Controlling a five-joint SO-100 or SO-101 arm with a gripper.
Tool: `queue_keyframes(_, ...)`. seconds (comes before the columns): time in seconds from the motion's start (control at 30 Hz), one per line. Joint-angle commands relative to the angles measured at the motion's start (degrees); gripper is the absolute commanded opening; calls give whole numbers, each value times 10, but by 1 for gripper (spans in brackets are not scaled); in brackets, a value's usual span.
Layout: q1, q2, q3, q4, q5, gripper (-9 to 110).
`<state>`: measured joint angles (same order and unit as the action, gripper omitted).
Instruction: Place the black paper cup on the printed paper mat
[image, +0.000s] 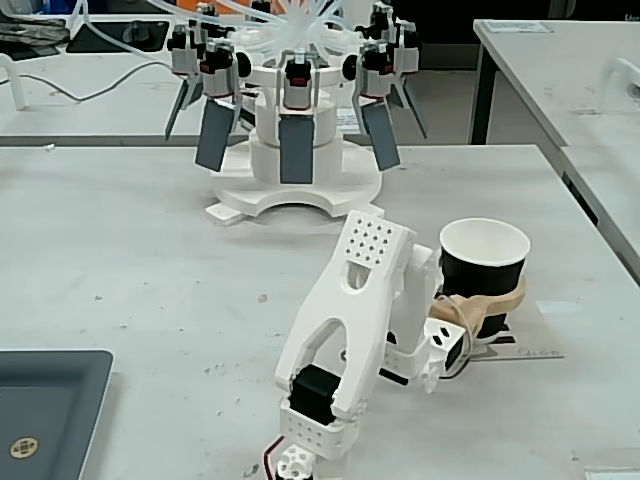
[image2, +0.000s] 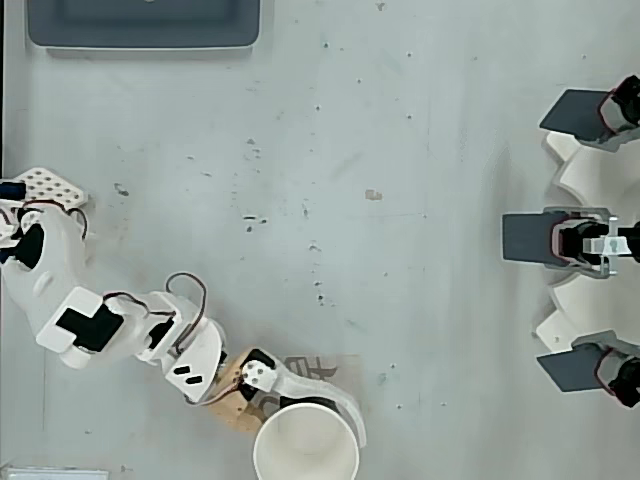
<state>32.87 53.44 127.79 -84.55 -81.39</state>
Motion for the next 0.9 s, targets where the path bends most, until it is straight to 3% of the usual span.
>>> queue_keyframes(0.0, 5, 11, -16, -23, 7, 24)
queue_keyframes(0.27, 17, 32, -16, -24, -1, 40)
queue_keyframes(0.6, 74, 91, 30, -9, -83, 61)
queue_keyframes(0.87, 73, 206, 155, -3, -87, 62)
